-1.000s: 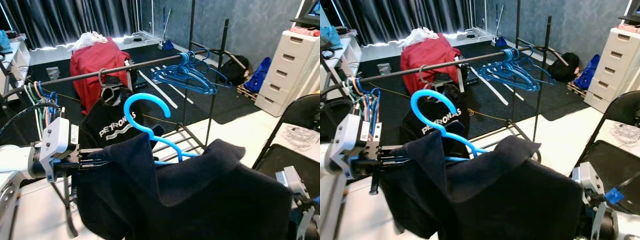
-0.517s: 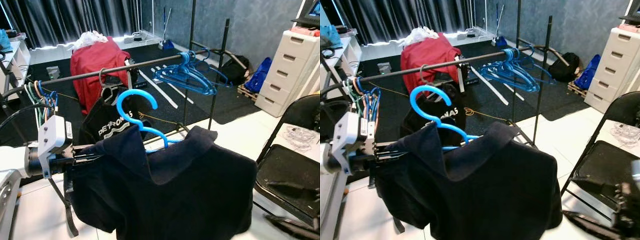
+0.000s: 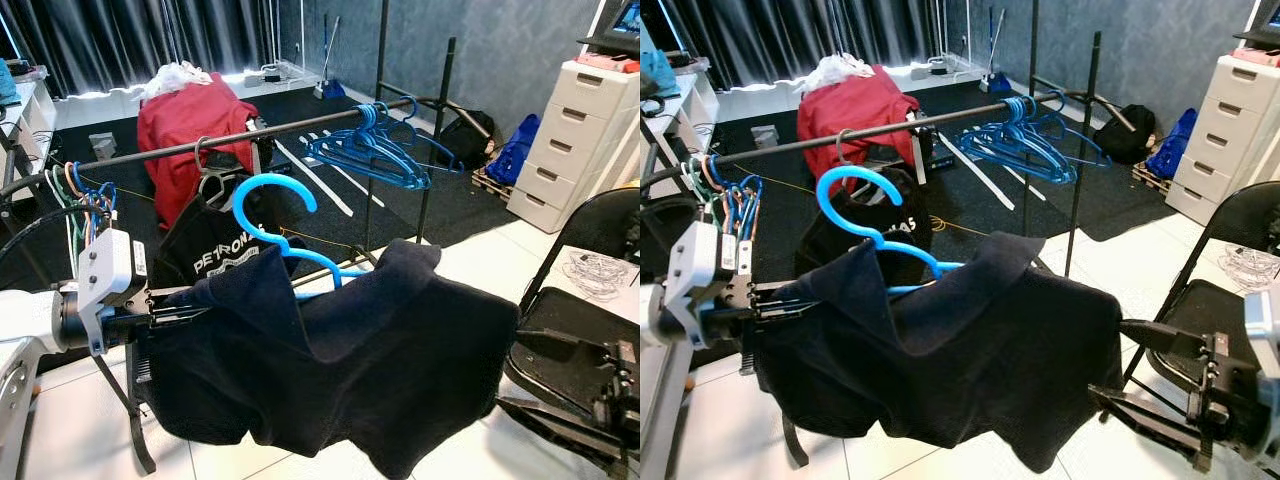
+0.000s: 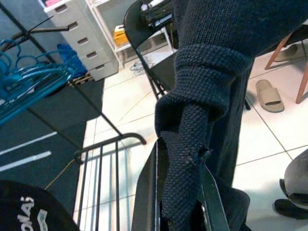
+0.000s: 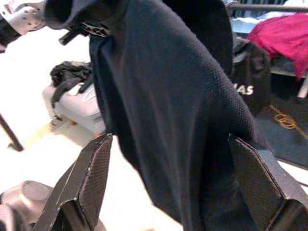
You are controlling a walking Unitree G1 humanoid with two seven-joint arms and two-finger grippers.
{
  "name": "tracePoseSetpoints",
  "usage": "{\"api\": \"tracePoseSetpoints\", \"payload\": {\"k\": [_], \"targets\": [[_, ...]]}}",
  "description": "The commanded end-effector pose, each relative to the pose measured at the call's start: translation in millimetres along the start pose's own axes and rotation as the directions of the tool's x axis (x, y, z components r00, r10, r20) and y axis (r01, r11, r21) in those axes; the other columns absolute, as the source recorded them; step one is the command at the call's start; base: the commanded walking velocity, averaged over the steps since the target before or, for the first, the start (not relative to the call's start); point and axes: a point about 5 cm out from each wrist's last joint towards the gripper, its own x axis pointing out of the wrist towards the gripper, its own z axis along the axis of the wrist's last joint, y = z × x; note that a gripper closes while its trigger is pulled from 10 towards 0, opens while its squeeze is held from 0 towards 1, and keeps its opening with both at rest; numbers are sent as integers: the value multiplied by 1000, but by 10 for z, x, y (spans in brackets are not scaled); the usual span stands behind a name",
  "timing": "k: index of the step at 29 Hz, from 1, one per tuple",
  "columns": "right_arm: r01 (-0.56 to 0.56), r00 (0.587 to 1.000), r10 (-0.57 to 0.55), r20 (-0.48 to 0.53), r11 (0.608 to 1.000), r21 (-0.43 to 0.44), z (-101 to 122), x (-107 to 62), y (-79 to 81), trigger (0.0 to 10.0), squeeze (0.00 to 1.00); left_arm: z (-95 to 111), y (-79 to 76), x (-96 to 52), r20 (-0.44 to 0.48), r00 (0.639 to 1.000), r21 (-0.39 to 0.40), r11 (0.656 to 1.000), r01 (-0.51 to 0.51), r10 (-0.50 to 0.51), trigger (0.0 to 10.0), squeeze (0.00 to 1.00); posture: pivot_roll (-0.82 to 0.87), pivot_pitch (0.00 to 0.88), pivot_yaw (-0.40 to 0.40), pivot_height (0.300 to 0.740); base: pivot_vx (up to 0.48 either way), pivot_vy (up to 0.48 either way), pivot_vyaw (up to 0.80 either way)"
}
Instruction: Hang hanger
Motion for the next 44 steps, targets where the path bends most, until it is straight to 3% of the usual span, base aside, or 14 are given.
{"api": "tracePoseSetpoints", "payload": {"k": [1, 13, 19, 22, 32, 37, 41, 42, 44], "targets": [[2, 1000, -2, -5, 1000, -2, -23, 30, -14, 10000, 0, 53, -14, 15, 42, 999, 2, 1000, 10, -10, 10000, 0, -105, 0, 11, 740, 0, 0, 0], [43, 998, -44, -37, 999, -16, -132, 153, -61, 10000, 0, 71, -45, 32, 46, 999, 1, 1000, 17, -17, 10000, 0, -101, 0, 5, 740, 0, 0, 0], [121, 990, -124, -61, 991, -53, -128, 67, -176, 10000, 0, 77, -42, 29, 45, 999, -1, 1000, 12, -12, 10000, 0, -103, 0, 4, 740, 0, 0, 0], [155, 988, -156, -8, 986, -62, -25, 9, -231, 10000, 0, 74, -58, 27, 41, 999, -8, 1000, 21, -20, 10000, 0, -102, 0, 3, 740, 0, 0, 0], [113, 994, -112, 19, 991, -68, 51, 27, -194, 10000, 0, 76, -69, 22, 33, 999, -10, 1000, 26, -26, 10000, 0, -99, 0, 1, 740, 0, 0, 0], [109, 993, -111, -26, 992, -63, -18, 40, -196, 10000, 0, 85, -72, 33, 36, 999, -8, 1000, 28, -28, 10000, 0, -99, 0, -1, 740, 0, 0, 0], [130, 982, -136, -130, 990, -58, -214, 74, -228, 10000, 0, 116, -83, 56, 47, 998, -3, 999, 35, -35, 10000, 0, -96, 0, -2, 740, 0, 0, 0], [134, 980, -139, -143, 990, -45, -265, 84, -235, 8431, 0, 128, -88, 63, 50, 998, -1, 999, 38, -38, 10000, 0, -95, 0, -2, 740, 0, 0, 0], [134, 980, -139, -143, 990, -45, -265, 84, -235, 8431, 0, 128, -88, 63, 50, 998, -1, 999, 38, -38, 10000, 0, -95, 0, -2, 740, 0, 0, 0]]}}
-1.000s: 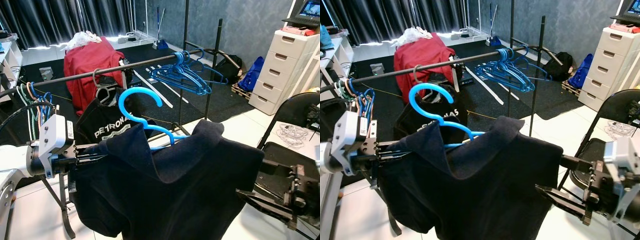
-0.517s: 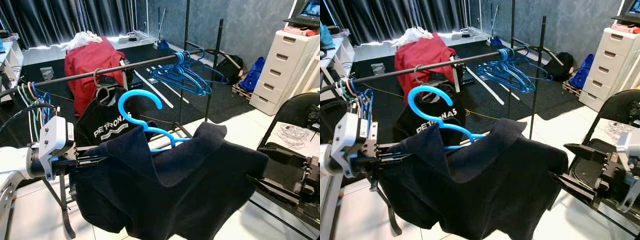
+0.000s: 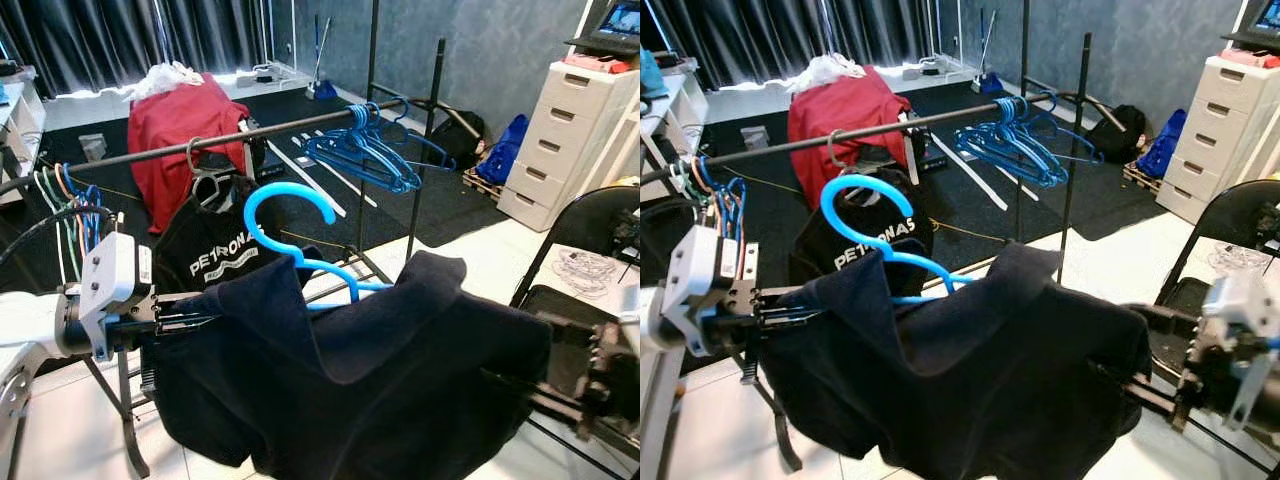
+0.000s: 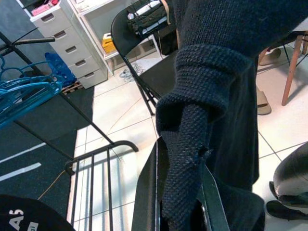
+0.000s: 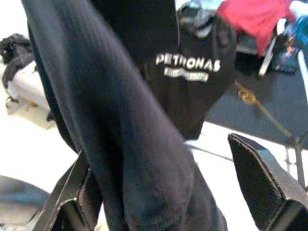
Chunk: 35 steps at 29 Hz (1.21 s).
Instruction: Hang hanger
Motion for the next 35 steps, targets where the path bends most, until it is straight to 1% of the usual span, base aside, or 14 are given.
{"api": "tracePoseSetpoints", "payload": {"k": [1, 2, 3, 11, 16, 19, 20, 23, 24, 27, 29, 30, 33, 35], "targets": [[2, 1000, -2, -7, 1000, 3, -34, 15, 3, 745, 0, 61, -11, 22, 40, 999, 5, 1000, 1, -2, 10000, 0, -95, 0, -2, 740, 0, 0, 0], [2, 1000, -2, -7, 1000, 3, -34, 15, 3, 745, 0, 61, -11, 22, 40, 999, 5, 1000, 1, -2, 10000, 0, -95, 0, -2, 740, 0, 0, 0], [-4, 1000, 4, 4, 1000, 16, -44, 24, 12, 0, 0, 69, -14, 24, 41, 999, 7, 1000, 3, -4, 10000, 0, -94, 0, -2, 740, 0, 0, 0], [-7, 1000, 7, 29, 1000, 22, -33, 43, 29, 0, 0, 81, -2, 27, 42, 999, 15, 1000, -6, 5, 10000, 0, -97, 0, -4, 740, 0, 0, 0], [80, 997, -80, 7, 996, -28, -46, 33, -86, 0, 0, 36, 51, -17, 16, 999, 21, 999, -46, 46, 10000, 0, -101, 0, -3, 740, 0, 0, 0], [209, 977, -212, -21, 974, -91, -61, 28, -266, 0, 0, -65, 101, -87, -69, 994, 48, 996, -80, 83, 10000, 0, -100, 0, -6, 740, 0, 0, 0], [209, 977, -212, -21, 974, -91, -61, 28, -266, 0, 0, -65, 101, -87, -69, 994, 48, 996, -80, 83, 10000, 0, -100, 0, -6, 740, 0, 0, 0], [399, 912, -409, -27, 902, -166, -32, -20, -531, 0, 0, -179, 146, -179, -179, 976, 82, 991, -107, 120, 10000, 0, -98, 0, -7, 740, 0, 0, 0], [399, 912, -409, -27, 902, -166, -32, -20, -531, 0, 0, -179, 146, -179, -179, 976, 82, 991, -107, 120, 10000, 0, -98, 0, -7, 740, 0, 0, 0], [595, 790, -613, -5, 770, -232, 39, -140, -814, 0, 0, -361, 163, -306, -354, 923, 108, 987, -119, 150, 10000, 0, -93, 0, -11, 740, 0, 0, 0], [676, 712, -702, -2, 686, -269, 61, -220, -931, 0, 0, -446, 222, -365, -432, 874, 147, 973, -175, 223, 10000, 0, -90, 0, -11, 740, 0, 0, 0], [676, 712, -702, -2, 686, -269, 61, -220, -931, 0, 0, -446, 222, -365, -432, 874, 147, 973, -175, 223, 10000, 0, -90, 0, -11, 740, 0, 0, 0], [712, 664, -748, -11, 637, -296, 32, -239, -975, 0, 0, -499, 323, -357, -444, 825, 175, 937, -302, 349, 10000, 0, -88, 0, -7, 740, 0, 0, 0], [718, 654, -756, -15, 627, -303, 15, -234, -981, 0, 0, -508, 344, -345, -439, 816, 182, 926, -329, 376, 10000, 0, -88, 0, -7, 740, 0, 0, 0]]}}
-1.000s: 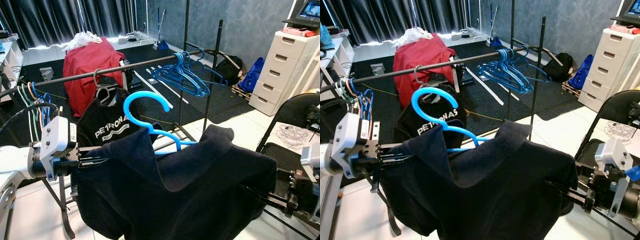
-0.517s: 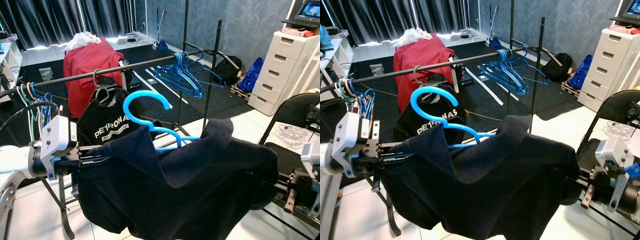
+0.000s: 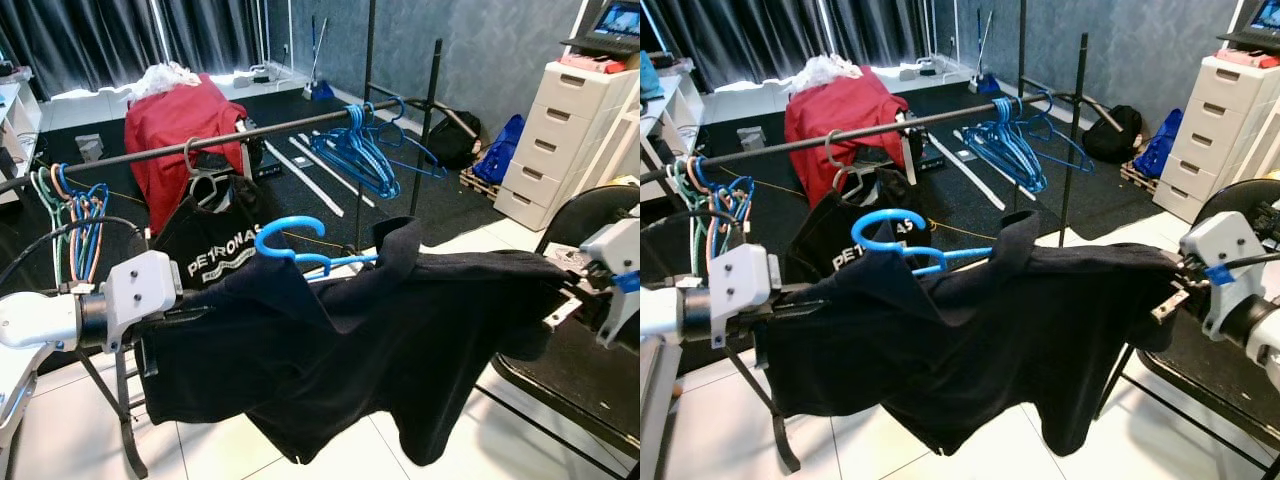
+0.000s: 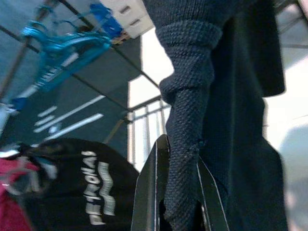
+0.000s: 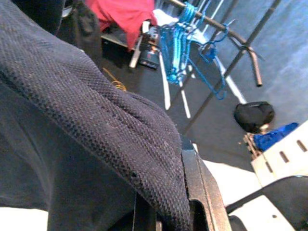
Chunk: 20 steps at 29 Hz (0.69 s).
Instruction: Hang hanger
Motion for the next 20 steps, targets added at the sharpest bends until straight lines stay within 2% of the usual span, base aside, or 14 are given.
{"api": "tracePoseSetpoints", "payload": {"k": [1, 4, 7, 8, 10, 11, 12, 13, 14, 15, 17, 19, 20], "targets": [[302, 939, -301, -165, 953, -14, -282, -193, -360, 0, 0, -364, 113, -187, -212, 965, -79, 981, -175, 155, 10000, 0, -86, 0, -6, 740, 0, 0, 0], [340, 923, -338, -182, 940, -18, -346, -141, -308, 0, 0, -412, 95, -78, -231, 944, -140, 952, -273, 237, 10000, 0, -84, 0, -3, 740, 0, 0, 0], [358, 916, -359, -179, 933, -36, -344, -126, -310, 0, 0, -446, 72, -48, -252, 936, -161, 943, -292, 246, 10000, 0, -83, 0, -1, 740, 0, 0, 0], [405, 898, -408, -167, 913, -52, -327, -115, -348, 0, 0, -509, 21, -24, -296, 924, -174, 938, -299, 240, 10000, 0, -82, 0, -1, 740, 0, 0, 0], [405, 898, -408, -167, 913, -52, -327, -115, -348, 0, 0, -509, 21, -24, -296, 924, -174, 938, -299, 240, 10000, 0, -82, 0, -1, 740, 0, 0, 0], [450, 878, -456, -146, 890, -76, -305, -104, -389, 0, 0, -568, -39, 0, -337, 914, -190, 934, -302, 227, 10000, 0, -82, 0, -1, 740, 0, 0, 0], [450, 878, -456, -146, 890, -76, -305, -104, -389, 0, 0, -568, -39, 0, -337, 914, -190, 934, -302, 227, 10000, 0, -82, 0, -1, 740, 0, 0, 0], [489, 861, -502, -81, 861, -139, -219, -83, -430, 0, 0, -617, -183, 63, -366, 914, -260, 924, -281, 175, 10000, 0, -77, 0, 0, 740, 0, 0, 0], [489, 861, -502, -81, 861, -139, -219, -83, -430, 0, 0, -617, -183, 63, -366, 914, -260, 924, -281, 175, 10000, 0, -77, 0, 0, 740, 0, 0, 0], [512, 851, -525, -32, 840, -179, -159, -71, -449, 0, 0, -639, -287, 105, -378, 916, -310, 913, -265, 137, 10000, 0, -77, 0, 1, 740, 0, 0, 0], [512, 851, -525, -32, 840, -179, -159, -71, -449, 0, 0, -639, -287, 105, -378, 916, -310, 913, -265, 137, 10000, 0, -77, 0, 1, 740, 0, 0, 0], [507, 859, -505, 84, 817, -276, 11, -3, -418, 0, 0, -616, -664, 194, -349, 935, -473, 874, -115, -66, 10000, 0, -73, 0, -2, 740, 0, 0, 0], [507, 859, -505, 84, 817, -276, 11, -3, -418, 0, 0, -616, -664, 194, -349, 935, -473, 874, -115, -66, 10000, 0, -73, 0, -2, 740, 0, 0, 0]]}}
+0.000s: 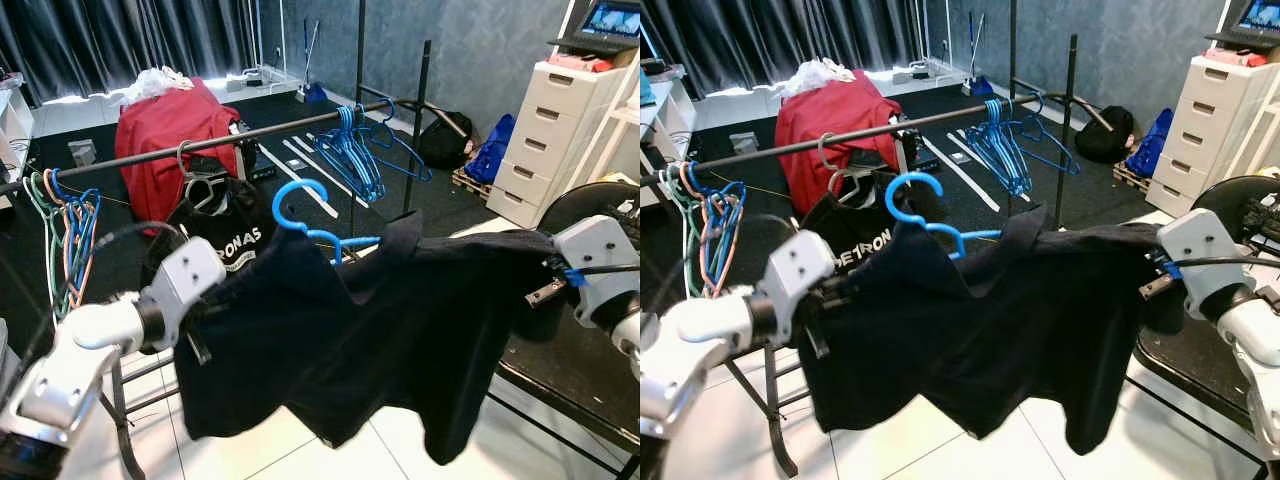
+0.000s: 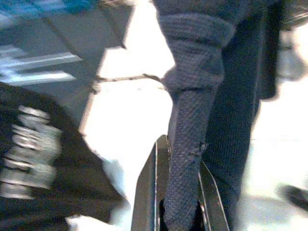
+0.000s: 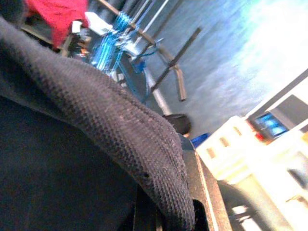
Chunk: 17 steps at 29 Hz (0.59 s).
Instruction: Hang hanger
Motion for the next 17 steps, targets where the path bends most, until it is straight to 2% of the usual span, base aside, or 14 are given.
{"api": "tracePoseSetpoints", "payload": {"k": [1, 2, 3, 4, 5, 7, 8, 10, 11, 12, 13, 15, 16, 17], "targets": [[244, 968, -248, -48, 967, -75, -79, -76, -403, 0, 0, -394, 4, -165, -218, 976, -133, 991, -34, 4, 10000, 0, -73, 0, -2, 740, 0, 0, 0], [243, 969, -246, -23, 966, -90, -43, -54, -395, 0, 0, -434, -62, -146, -232, 973, -183, 983, -32, -11, 10000, 0, -71, 0, -3, 740, 0, 0, 0], [243, 969, -246, -23, 966, -90, -43, -54, -395, 0, 0, -434, -62, -146, -232, 973, -183, 983, -32, -11, 10000, 0, -71, 0, -3, 740, 0, 0, 0], [234, 972, -236, -11, 967, -97, -31, -39, -370, 0, 0, -457, -75, -126, -239, 971, -224, 973, -61, 6, 10000, 0, -69, 0, -3, 740, 0, 0, 0], [216, 976, -217, 2, 973, -80, -14, -26, -329, 0, 0, -475, -28, -101, -244, 967, -262, 955, -137, 71, 10000, 0, -69, 0, -4, 740, 0, 0, 0], [216, 976, -217, 2, 973, -80, -14, -26, -329, 0, 0, -475, -28, -101, -244, 967, -262, 955, -137, 71, 10000, 0, -69, 0, -4, 740, 0, 0, 0], [186, 983, -186, 14, 981, -54, -7, -11, -265, 0, 0, -486, 32, -74, -246, 958, -307, 926, -218, 144, 10000, 0, -69, 0, -3, 740, 0, 0, 0], [62, 998, -62, 3, 998, -14, -36, 10, -31, 0, 0, -448, 177, -12, -210, 929, -446, 816, -369, 306, 10000, 0, -71, 0, 0, 740, 0, 0, 0], [62, 998, -62, 3, 998, -14, -36, 10, -31, 0, 0, -448, 177, -12, -210, 929, -446, 816, -369, 306, 10000, 0, -71, 0, 0, 740, 0, 0, 0], [2, 999, -2, -33, 1000, -1, -104, 13, 110, 0, 0, -402, 229, 19, -179, 910, -477, 776, -412, 373, 10000, 0, -70, 0, 5, 740, 0, 0, 0], [-45, 996, 44, -83, 999, -3, -194, 3, 250, 0, 0, -338, 244, 66, -137, 897, -496, 754, -430, 421, 10000, 0, -66, 0, 12, 740, 0, 0, 0], [-45, 996, 44, -83, 999, -3, -194, 3, 250, 0, 0, -338, 244, 66, -137, 897, -496, 754, -430, 421, 10000, 0, -66, 0, 12, 740, 0, 0, 0], [-62, 988, 63, -138, 998, 12, -310, -13, 405, 0, 0, -213, 229, 127, -65, 879, -502, 746, -438, 472, 10000, 0, -48, 0, 13, 740, 0, 0, 0], [-62, 988, 63, -138, 998, 12, -310, -13, 405, 0, 0, -213, 229, 127, -65, 879, -502, 746, -438, 472, 10000, 0, -48, 0, 13, 740, 0, 0, 0]]}}
